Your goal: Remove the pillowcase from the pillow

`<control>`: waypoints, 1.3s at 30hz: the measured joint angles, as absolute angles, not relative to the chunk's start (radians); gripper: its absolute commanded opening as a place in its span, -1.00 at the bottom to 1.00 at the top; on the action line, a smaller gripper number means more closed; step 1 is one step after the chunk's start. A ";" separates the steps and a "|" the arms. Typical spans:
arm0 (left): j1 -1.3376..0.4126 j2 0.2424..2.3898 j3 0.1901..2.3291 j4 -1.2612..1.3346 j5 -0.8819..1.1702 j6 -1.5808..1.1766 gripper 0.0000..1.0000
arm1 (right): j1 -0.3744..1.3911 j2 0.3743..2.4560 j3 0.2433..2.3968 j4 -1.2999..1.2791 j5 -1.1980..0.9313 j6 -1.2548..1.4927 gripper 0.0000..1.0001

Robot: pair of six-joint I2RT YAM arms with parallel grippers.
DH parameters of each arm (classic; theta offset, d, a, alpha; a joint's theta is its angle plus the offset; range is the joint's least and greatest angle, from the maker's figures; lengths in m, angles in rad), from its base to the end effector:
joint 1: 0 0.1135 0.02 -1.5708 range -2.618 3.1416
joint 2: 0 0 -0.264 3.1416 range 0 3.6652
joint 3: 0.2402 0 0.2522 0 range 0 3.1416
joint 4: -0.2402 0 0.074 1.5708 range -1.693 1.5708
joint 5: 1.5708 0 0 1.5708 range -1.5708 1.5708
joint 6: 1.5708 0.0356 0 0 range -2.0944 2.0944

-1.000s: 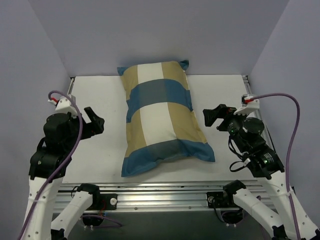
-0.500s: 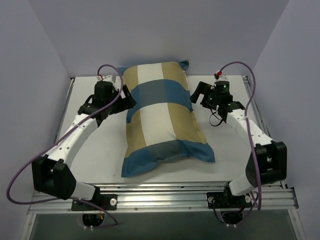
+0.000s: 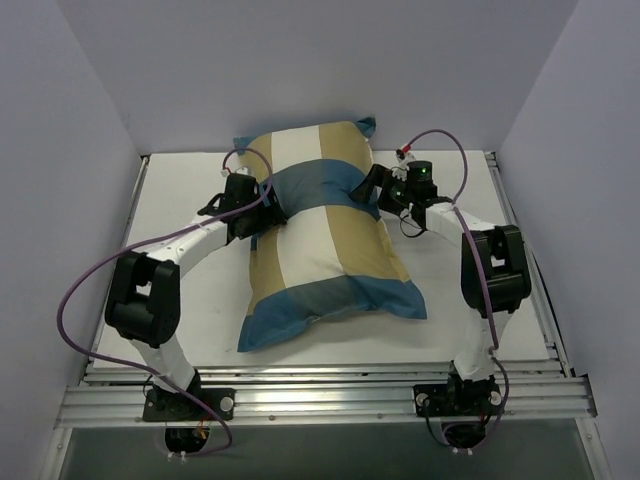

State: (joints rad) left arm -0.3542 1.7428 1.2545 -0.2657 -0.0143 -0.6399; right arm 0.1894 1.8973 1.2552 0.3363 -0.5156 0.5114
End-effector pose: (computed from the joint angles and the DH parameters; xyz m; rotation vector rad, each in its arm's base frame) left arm 0.3655 -0.1346 0.2366 -0.3453 2.3494 -0.4751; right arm 0.4258 0.0995 0.2333 -0.0583 1.9489 0.9557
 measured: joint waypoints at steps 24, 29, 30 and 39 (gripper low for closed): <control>-0.616 1.820 1.336 -0.178 -0.131 -0.703 0.88 | 0.277 1.598 1.482 0.015 -0.471 0.273 -1.00; -0.706 1.792 1.323 -0.138 -0.130 -0.736 0.88 | 0.400 1.507 1.541 -0.044 -0.469 0.221 -1.00; -0.707 1.766 1.291 -0.137 -0.140 -0.749 0.87 | 0.424 1.505 1.539 -0.050 -0.465 0.218 -1.00; -0.637 1.275 0.842 -0.265 -0.312 -0.903 0.88 | 0.673 1.689 1.329 0.049 -0.373 0.294 -0.81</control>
State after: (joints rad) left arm -0.6369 1.2747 0.8417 -0.2653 -0.3122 -0.9031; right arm 0.6731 1.6890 1.3293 0.0490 -0.3725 0.2935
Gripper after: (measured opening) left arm 0.938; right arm 0.043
